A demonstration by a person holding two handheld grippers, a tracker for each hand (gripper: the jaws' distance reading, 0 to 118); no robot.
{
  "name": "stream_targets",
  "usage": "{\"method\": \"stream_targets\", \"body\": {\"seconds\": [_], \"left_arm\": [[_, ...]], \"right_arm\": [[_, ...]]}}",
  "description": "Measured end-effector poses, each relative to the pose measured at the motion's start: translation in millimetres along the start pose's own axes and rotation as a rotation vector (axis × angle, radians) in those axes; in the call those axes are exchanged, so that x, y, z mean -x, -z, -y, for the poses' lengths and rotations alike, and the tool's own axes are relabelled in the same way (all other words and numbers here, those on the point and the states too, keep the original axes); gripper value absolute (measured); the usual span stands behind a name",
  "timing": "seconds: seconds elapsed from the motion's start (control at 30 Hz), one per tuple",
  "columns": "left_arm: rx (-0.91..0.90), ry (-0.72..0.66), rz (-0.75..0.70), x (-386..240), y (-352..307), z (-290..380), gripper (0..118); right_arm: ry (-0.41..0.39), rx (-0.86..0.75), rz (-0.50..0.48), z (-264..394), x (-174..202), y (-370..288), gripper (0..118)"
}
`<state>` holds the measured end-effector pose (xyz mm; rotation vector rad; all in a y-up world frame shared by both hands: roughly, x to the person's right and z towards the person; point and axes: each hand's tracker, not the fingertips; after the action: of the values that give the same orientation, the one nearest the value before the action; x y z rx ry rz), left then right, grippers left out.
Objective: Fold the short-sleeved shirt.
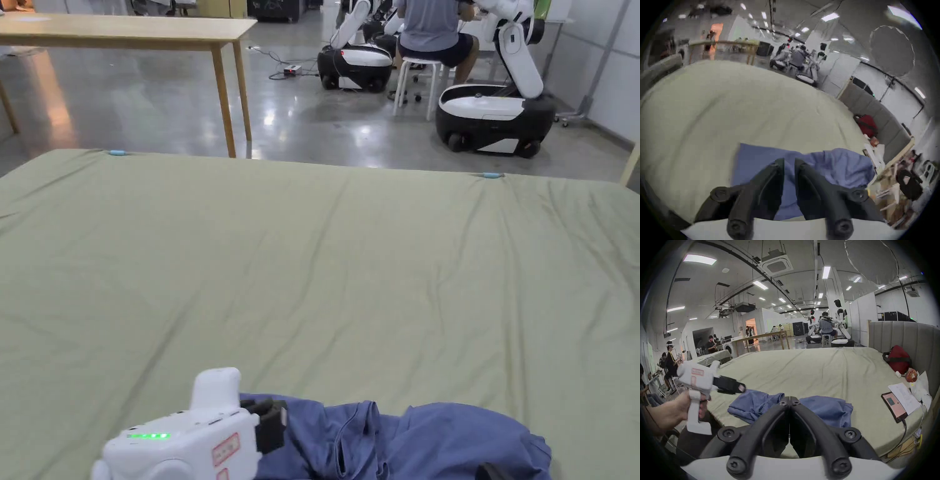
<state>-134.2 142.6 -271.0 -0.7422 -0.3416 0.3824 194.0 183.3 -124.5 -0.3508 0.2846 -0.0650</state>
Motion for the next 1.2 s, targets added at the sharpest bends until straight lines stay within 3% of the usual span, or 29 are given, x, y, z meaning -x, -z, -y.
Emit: {"method": "stream_targets", "body": {"seconds": [0.07,0.13,0.27,0.4,0.57,0.67,0.73,0.77,0.8,0.83,0.87,0.93,1.03,1.1,1.17,1.2], "left_arm": [[0.066,0.081,-0.043,-24.2,31.7,9.7,15],[0.082,0.156,0.054,-48.0,53.4,20.9,15],[0.217,0.208,0.034,-78.3,90.7,42.1,15],[0.102,0.158,0.122,-70.1,57.9,31.8,15],[0.057,0.097,0.03,-7.8,-5.1,24.2,15],[-0.019,0.09,0.035,23.7,-50.4,15.3,15],[-0.103,0.023,-0.038,54.0,-75.4,12.1,16],[-0.135,-0.03,-0.029,71.1,-81.0,10.1,31],[-0.105,-0.144,0.005,92.4,-83.4,10.2,80],[-0.061,-0.248,0.076,113.6,-80.5,13.0,111],[-0.048,-0.334,0.142,127.8,-78.9,17.0,118],[0.022,-0.48,0.319,151.3,-61.0,25.4,118],[0.09,-0.617,0.464,164.7,-16.9,53.7,118],[-0.013,-0.571,0.58,152.8,-5.4,58.6,118],[0.059,-0.605,0.637,141.6,14.9,52.6,117],[0.1,-0.596,0.616,134.6,23.9,49.0,109]], "right_arm": [[0.011,0.002,0.007,0.8,-3.2,-3.2,0],[0.014,0.003,0.034,1.4,-6.7,-9.3,0],[0.013,0.015,0.081,8.1,-15.1,-17.6,0],[0.042,0.031,0.087,9.0,-16.3,-17.9,0],[0.044,0.044,0.068,14.1,-1.2,-8.2,0],[0.028,0.053,0.048,16.3,11.0,-2.8,0],[0.013,0.057,0.042,15.0,18.3,2.5,0],[0.012,0.059,0.04,13.3,20.8,4.0,0],[0.013,0.06,0.032,12.8,22.5,6.2,0],[0.017,0.06,0.027,12.9,22.7,7.8,0],[0.019,0.059,0.028,13.4,22.3,8.5,0],[0.051,0.014,0.056,18.7,16.7,6.1,0],[0.094,-0.084,0.084,22.7,11.9,-9.0,0],[0.104,-0.132,0.113,26.1,12.7,-17.8,0],[0.105,-0.156,0.139,28.5,14.9,-22.1,0],[0.106,-0.16,0.154,28.9,16.0,-22.5,0]]}}
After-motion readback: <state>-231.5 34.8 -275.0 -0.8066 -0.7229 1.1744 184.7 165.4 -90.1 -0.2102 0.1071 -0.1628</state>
